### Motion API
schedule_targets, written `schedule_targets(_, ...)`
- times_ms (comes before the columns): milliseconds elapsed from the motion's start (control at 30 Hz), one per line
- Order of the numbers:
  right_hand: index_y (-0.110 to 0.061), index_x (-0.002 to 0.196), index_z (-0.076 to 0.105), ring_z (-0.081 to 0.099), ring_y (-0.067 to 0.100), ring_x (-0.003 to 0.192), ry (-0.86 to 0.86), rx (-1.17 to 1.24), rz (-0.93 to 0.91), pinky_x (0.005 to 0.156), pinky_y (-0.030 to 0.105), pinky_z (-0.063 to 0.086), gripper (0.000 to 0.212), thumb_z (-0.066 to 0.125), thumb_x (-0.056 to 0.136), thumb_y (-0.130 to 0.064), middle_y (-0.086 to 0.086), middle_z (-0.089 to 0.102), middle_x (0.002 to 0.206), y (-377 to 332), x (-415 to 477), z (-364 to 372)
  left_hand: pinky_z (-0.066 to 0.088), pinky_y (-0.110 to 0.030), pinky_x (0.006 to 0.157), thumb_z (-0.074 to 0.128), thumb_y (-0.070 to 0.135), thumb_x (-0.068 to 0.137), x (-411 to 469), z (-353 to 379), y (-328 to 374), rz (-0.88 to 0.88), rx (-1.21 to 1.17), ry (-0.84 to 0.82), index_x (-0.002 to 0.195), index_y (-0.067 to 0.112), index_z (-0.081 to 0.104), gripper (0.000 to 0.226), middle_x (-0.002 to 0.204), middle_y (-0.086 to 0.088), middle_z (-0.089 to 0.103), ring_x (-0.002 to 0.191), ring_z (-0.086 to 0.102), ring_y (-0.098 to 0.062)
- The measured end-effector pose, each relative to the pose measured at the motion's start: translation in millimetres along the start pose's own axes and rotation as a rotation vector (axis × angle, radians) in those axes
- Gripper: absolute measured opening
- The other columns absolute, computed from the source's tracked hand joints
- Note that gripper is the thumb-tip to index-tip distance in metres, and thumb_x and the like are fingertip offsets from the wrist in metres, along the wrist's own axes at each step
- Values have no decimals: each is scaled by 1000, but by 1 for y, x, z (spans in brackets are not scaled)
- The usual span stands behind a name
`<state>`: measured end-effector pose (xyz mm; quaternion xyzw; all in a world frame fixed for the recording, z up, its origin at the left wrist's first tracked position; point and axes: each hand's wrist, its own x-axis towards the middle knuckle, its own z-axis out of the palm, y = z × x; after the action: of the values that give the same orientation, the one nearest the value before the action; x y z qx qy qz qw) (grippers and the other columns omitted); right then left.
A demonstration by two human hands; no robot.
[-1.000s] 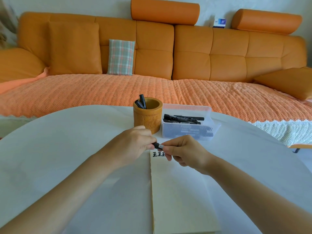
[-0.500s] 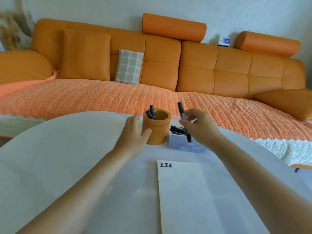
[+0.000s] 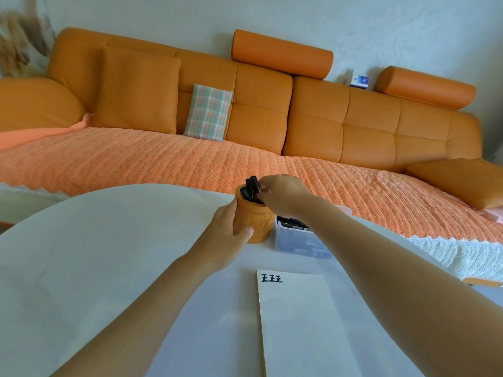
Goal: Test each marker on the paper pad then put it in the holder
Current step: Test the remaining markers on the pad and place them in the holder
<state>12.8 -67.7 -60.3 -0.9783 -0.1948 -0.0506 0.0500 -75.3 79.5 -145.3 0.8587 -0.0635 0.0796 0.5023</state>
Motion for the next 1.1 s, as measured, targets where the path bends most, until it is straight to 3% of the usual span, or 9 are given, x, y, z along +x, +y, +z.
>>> schedule_targets(133, -24, 108, 71, 60, 24, 93, -97, -68, 0, 80, 38, 53, 34, 39, 98, -31, 3, 68, 95, 1, 0, -1, 37, -31, 102, 52, 37, 96, 1, 1, -2, -1, 65, 14, 154, 34, 12, 71, 153, 5, 26, 136, 38, -12)
schedule_targets(267, -25, 120, 69, 60, 22, 101, 23, 215, -39, 83, 36, 53, 31, 46, 99, -20, 1, 63, 116, 16, -7, -6, 39, -39, 106, 53, 42, 95, -1, 3, 1, -45, 159, 50, 154, 31, 16, 70, 155, 3, 25, 139, 36, -17)
schedule_targets(367, -27, 113, 68, 59, 19, 102, 158, 274, 13, 79, 29, 49, 29, 44, 100, -18, -1, 59, 120, 41, -17, -6, 46, -37, 100, 58, 45, 91, -3, 7, 3, -61, 201, 149, 146, 28, 30, 64, 143, 3, 37, 129, 44, -17)
schedule_targets(433, -29, 108, 67, 63, 17, 85, 104, 234, 104, 67, 30, 54, 33, 40, 98, -14, -3, 62, 117, 59, -24, 0, 48, -32, 89, 61, 45, 89, -8, 12, 5, -39, 222, 194, 136, 28, 38, 55, 127, 6, 43, 117, 48, -14)
schedule_targets(500, -28, 110, 69, 61, 13, 70, -19, 167, 181, 53, 28, 51, 37, 41, 95, -8, -7, 60, 110, 76, -32, 7, 47, -28, 82, 61, 47, 88, -16, 17, 8, 22, 273, 135, 124, 32, 46, 42, 114, 12, 47, 108, 49, -10)
schedule_targets(600, -24, 122, 68, 65, 19, 97, -133, 119, 211, 76, 30, 56, 36, 50, 94, -10, -3, 66, 123, 94, -38, 16, 49, -28, 82, 59, 59, 84, -25, 26, 13, 57, 381, -65, 113, 39, 53, 35, 106, 18, 51, 102, 52, -7)
schedule_targets(767, -23, 141, 55, 64, 23, 109, -226, 206, 212, 87, 31, 56, 44, 55, 98, -13, 0, 62, 135, 101, -31, 25, 49, -30, 89, 61, 81, 66, -28, 33, 16, -5, 490, -320, 129, 42, 46, 76, 122, 20, 46, 110, 48, -5)
schedule_targets(867, -26, 140, 55, 66, 25, 103, -270, 140, 199, 92, 41, 57, 45, 54, 96, -14, 4, 62, 132, 101, -22, 26, 50, -29, 90, 67, 80, 61, -29, 32, 17, 0, 524, -404, 131, 41, 43, 83, 121, 20, 45, 111, 45, -5)
schedule_targets(1100, -22, 123, 65, 62, 24, 96, -199, 80, 136, 85, 40, 56, 28, 63, 96, -25, 4, 59, 122, 105, -19, 23, 52, -25, 85, 67, 81, 58, -28, 34, 14, 55, 633, -471, 125, 44, 46, 80, 109, 19, 46, 105, 46, -5)
